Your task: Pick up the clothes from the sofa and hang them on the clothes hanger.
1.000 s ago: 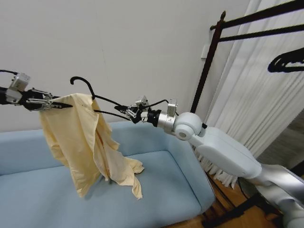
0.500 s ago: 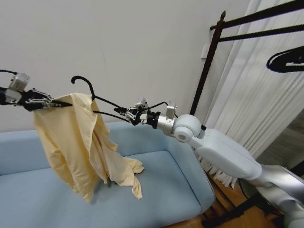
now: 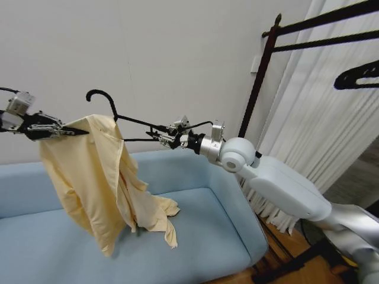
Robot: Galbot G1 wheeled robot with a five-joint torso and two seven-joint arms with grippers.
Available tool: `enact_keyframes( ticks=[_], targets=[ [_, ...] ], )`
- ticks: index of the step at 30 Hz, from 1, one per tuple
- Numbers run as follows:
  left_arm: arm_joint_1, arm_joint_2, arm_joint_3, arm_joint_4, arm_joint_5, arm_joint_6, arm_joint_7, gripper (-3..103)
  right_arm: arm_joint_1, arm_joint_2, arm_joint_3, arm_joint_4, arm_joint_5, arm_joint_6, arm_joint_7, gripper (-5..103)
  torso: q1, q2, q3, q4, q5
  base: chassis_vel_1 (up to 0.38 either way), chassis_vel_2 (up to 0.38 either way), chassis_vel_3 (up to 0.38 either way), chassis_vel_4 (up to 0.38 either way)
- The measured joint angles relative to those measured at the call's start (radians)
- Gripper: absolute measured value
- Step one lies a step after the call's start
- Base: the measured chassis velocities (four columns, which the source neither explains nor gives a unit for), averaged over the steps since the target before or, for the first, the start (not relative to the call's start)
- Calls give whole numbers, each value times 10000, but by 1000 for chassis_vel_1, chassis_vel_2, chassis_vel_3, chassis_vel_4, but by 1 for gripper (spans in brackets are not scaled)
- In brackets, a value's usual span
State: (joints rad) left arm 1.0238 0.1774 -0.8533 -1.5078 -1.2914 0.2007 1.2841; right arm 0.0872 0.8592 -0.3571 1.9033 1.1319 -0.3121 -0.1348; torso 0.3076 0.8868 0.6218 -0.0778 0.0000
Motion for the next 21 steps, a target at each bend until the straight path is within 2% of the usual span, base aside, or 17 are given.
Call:
enact_keyframes(
  ticks=[1, 4, 9, 13, 21],
  targets=[
    [-13, -38, -12, 11, 0, 0, 12, 2, -19, -85, 127, -26, 157, -80, 107, 54, 0, 0, 0, -1, 0, 0, 0, 0, 0],
    [-32, -139, -29, 48, -1, -2, 36, 2, -297, -352, 466, -62, 604, -286, 675, 70, -1, 0, -1, -1, -1, 0, 0, 0, 0],
    [-66, -241, -57, 51, -34, -10, 27, 2, -960, -654, 619, -156, 647, -347, 871, 80, 0, 1, 0, -1, -1, 0, 0, 0, 0],
    [-164, -292, -140, 7, -261, -11, -76, 2, -2016, -730, 782, -236, 552, -344, 1097, 99, 0, 1, 0, -2, 1, 0, 0, 0, 0],
    [-318, -236, -283, -16, -649, 8, -142, 2, -3204, -20, 760, -470, 445, -255, 1675, 100, 0, 1, 0, 2, -1, 0, 0, 0, 0]
  ],
)
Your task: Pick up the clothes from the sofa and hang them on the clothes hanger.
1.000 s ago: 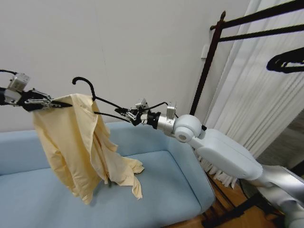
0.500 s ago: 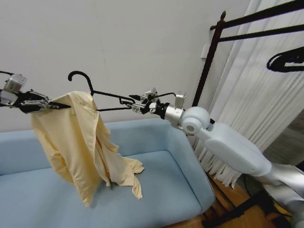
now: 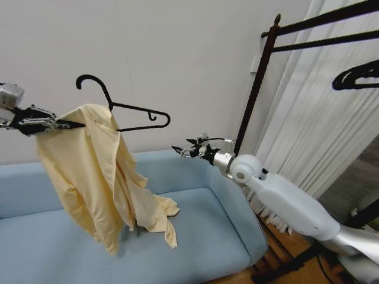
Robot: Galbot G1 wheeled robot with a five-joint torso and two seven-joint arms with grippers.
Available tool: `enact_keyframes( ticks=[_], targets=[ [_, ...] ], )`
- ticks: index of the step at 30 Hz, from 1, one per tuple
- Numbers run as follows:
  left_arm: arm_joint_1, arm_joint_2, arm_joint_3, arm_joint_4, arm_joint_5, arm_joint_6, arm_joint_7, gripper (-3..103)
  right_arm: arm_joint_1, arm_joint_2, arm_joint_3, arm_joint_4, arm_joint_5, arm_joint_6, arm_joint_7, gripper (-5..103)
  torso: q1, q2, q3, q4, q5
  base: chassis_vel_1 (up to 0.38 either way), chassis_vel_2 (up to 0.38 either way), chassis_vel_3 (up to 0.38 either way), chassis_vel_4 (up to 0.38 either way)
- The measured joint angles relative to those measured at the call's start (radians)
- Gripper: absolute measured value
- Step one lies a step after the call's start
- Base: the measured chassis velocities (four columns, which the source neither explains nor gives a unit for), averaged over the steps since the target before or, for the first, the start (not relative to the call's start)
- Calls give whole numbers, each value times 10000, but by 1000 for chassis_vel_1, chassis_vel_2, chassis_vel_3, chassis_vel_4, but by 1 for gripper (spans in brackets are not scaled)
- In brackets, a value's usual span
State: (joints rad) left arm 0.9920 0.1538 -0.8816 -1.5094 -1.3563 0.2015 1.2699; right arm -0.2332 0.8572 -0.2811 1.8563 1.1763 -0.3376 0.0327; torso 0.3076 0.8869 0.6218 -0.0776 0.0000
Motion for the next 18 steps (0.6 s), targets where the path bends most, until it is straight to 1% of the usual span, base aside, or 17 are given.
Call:
enact_keyframes(
  ticks=[1, 2, 5, 6, 10, 11, 14, 16, 18],
  targets=[
    [-22, 16, -24, 13, -54, 0, 5, 2, -269, 117, -124, 119, 46, -18, 173, 100, 0, 0, 0, 0, 0, 0, 0, 0, 0],
    [-22, 16, -24, 13, -54, 0, 5, 2, -269, 117, -124, 119, 46, -18, 173, 100, 0, 0, 0, 0, 0, 0, 0, 0, 0],
    [-72, 24, -88, -3, -232, -1, -6, 2, -1217, 433, -538, 475, 89, -51, 642, 100, 0, 0, -1, -3, -1, 0, 0, 0, 0],
    [-72, 24, -88, -3, -232, -1, -6, 2, -1217, 433, -538, 475, 89, -51, 642, 100, 0, 0, -1, -3, -1, 0, 0, 0, 0],
    [-125, 23, -114, -77, -428, 3, -97, 2, -2091, 935, -951, 577, 24, 4, 1006, 100, -1, 0, 0, -3, -1, 0, 0, 0, 0],
    [-125, 23, -114, -77, -428, 3, -97, 2, -2091, 935, -951, 577, 24, 4, 1006, 100, -1, 0, 0, -3, -1, 0, 0, 0, 0],
    [-178, 42, -114, -133, -515, 31, -109, 2, -2312, 1243, -994, 529, 105, 70, 1163, 100, -1, 0, -1, -3, -1, 0, 0, 0, 0],
    [-230, 128, -125, -160, -661, 76, -128, 2, -2398, 1645, -989, 389, 288, 158, 1292, 100, 0, 0, -1, -2, -1, 0, 0, 0, 0],
    [-236, 153, -133, -160, -711, 86, -140, 2, -2398, 1772, -989, 350, 354, 191, 1307, 100, 0, 0, -1, -2, -1, 0, 0, 0, 0]
  ],
)
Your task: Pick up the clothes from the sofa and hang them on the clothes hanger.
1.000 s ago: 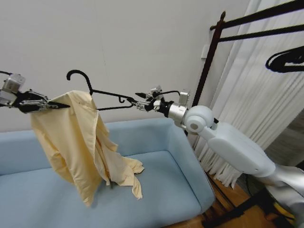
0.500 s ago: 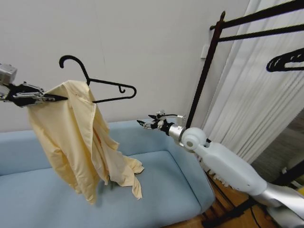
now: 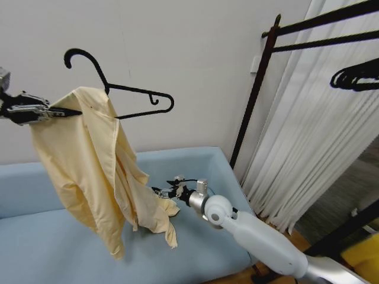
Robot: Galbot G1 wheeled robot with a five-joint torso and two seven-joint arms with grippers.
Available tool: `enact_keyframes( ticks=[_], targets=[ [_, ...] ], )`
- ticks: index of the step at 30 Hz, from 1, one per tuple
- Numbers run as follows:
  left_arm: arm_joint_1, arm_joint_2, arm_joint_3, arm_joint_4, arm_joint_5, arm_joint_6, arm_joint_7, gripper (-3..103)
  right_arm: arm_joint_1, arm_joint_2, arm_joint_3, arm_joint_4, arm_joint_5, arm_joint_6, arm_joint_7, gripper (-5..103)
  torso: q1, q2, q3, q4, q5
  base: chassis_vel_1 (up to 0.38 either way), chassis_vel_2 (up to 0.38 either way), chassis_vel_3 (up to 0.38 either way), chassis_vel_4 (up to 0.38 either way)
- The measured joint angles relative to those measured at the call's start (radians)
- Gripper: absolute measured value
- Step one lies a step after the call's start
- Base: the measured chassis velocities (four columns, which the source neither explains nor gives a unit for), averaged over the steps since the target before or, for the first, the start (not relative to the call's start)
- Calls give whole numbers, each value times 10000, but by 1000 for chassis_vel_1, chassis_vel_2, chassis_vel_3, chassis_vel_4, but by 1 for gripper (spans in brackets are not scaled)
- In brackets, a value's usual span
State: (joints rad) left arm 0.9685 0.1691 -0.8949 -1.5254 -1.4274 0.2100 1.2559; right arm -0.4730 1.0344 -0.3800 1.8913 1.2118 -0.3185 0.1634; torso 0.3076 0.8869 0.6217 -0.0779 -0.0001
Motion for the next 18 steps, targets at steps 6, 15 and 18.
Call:
enact_keyframes(
  ticks=[6, 15, 18],
  targets=[
    [-3, 33, -15, -28, -168, 18, -68, 2, 175, 602, -85, -332, 280, 194, -17, 100, 0, 0, 0, -1, -1, 0, 0, 0, 0],
    [2, 10, -17, -115, -389, 35, -162, 2, 522, 1459, -205, -1252, 354, 330, -200, 100, 0, 0, 0, 0, -1, 0, 0, 0, 0],
    [2, 18, -24, -120, -447, 36, -180, 2, 556, 1622, -222, -1476, 295, 362, -321, 103, 0, 0, 0, -1, 0, 0, 0, 0, 0]
  ],
)
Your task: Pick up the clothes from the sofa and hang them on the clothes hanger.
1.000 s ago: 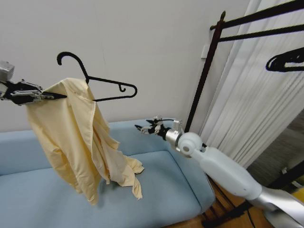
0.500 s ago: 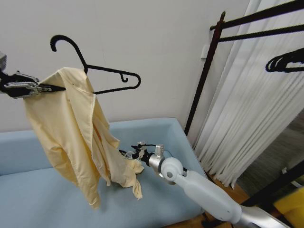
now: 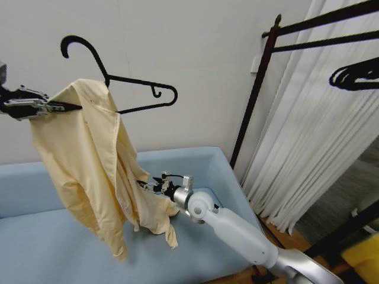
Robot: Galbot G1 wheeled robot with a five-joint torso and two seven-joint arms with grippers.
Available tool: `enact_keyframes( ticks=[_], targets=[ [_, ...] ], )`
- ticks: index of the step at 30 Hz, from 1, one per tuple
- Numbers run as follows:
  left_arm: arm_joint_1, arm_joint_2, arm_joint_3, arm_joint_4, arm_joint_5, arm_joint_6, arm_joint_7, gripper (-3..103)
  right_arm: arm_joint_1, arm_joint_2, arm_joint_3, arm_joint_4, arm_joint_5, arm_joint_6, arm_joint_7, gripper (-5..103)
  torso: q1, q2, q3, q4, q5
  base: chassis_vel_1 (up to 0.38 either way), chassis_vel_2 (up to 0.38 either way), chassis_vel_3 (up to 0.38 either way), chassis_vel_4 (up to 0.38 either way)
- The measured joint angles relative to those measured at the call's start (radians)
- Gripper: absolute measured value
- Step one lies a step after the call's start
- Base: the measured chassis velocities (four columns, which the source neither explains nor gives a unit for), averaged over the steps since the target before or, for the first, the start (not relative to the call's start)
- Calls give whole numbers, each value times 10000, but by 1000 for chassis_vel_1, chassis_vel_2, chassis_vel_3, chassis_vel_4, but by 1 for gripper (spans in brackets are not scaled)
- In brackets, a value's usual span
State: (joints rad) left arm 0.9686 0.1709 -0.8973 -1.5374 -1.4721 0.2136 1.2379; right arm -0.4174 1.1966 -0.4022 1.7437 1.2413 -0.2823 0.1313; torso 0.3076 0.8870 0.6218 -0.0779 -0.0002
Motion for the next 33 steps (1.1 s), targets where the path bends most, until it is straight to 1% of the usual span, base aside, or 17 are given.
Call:
enact_keyframes(
  ticks=[2, 3, 5, 6, 8, 12, 13, 15, 17, 20, 21, 23, 24, 26, 27, 29, 33],
  targets=[
    [0, 5, -6, -2, -26, 0, -3, 2, 36, 202, -1, -221, -14, 71, -97, 98, 0, 0, 0, 0, 1, 0, 0, 0, 0],
    [1, 5, -6, -6, -32, 0, -4, 2, 57, 272, -1, -296, -27, 87, -116, 98, 0, 0, 0, 0, 1, 0, 0, 0, 0],
    [5, -26, -7, -46, -38, 0, -9, 2, 159, 487, 40, -589, -84, 161, -134, 88, 0, -1, 0, 2, 1, 0, 0, 0, 0],
    [5, -26, -7, -46, -38, 0, -9, 2, 159, 487, 40, -589, -84, 161, -134, 88, 0, -1, 0, 2, 1, 0, 0, 0, 0],
    [9, -53, -6, -75, -39, -1, -11, 2, 267, 560, 98, -717, -103, 211, -134, 79, 0, -1, 1, 2, 0, 0, 0, 0, 0],
    [14, -91, -5, -79, -39, -29, 4, 2, 460, 530, 99, -823, -114, 242, -186, 77, 0, 0, 1, 0, 1, 0, 0, 0, 0],
    [15, -98, -4, -80, -41, -31, 4, 2, 482, 544, 96, -874, -133, 269, -202, 67, 0, -1, 1, 0, 0, 0, 0, 0, 0],
    [15, -101, -4, -74, -67, -42, 4, 2, 505, 620, 93, -994, -204, 350, -208, 56, 0, -1, 1, 0, 2, 0, 0, 0, 0],
    [15, -101, -5, -70, -75, -49, 4, 2, 515, 662, 87, -1037, -251, 373, -209, 56, 0, -1, 1, 0, 3, 0, 0, 0, 0],
    [8, -96, -8, -74, -135, -52, -11, 2, 560, 794, 65, -1135, -364, 448, -277, 40, 0, 0, 1, 0, 2, 0, 0, 0, 0],
    [8, -96, -8, -74, -135, -52, -11, 2, 560, 794, 65, -1135, -364, 448, -277, 40, 0, 0, 1, 0, 2, 0, 0, 0, 0],
    [5, -72, -10, -75, -158, -52, -17, 2, 592, 894, 64, -1188, -452, 531, -277, 29, 0, -1, 1, 1, 2, 0, 0, 0, 0],
    [3, -58, -11, -74, -165, -52, -18, 2, 602, 918, 67, -1202, -488, 545, -261, 29, 0, -1, 1, 1, 2, 0, 0, 0, 0],
    [-7, -33, -13, -76, -182, -53, -19, 2, 642, 947, 109, -1268, -663, 627, -161, 18, 0, -1, 1, 1, 2, 0, 0, 0, 0],
    [-7, -33, -13, -76, -182, -53, -19, 2, 642, 947, 109, -1268, -663, 627, -161, 18, 0, -1, 1, 1, 2, 0, 0, 0, 0],
    [-25, -26, -15, -91, -191, -51, -19, 2, 670, 913, 181, -1314, -830, 704, -42, 8, 0, -1, 1, 2, 2, 0, 0, 0, 0],
    [-37, -31, -16, -131, -201, -33, -17, 2, 711, 786, 353, -1340, -1172, 839, 306, 1, 0, -1, 0, 0, 2, 0, 0, 0, 0]
  ],
)
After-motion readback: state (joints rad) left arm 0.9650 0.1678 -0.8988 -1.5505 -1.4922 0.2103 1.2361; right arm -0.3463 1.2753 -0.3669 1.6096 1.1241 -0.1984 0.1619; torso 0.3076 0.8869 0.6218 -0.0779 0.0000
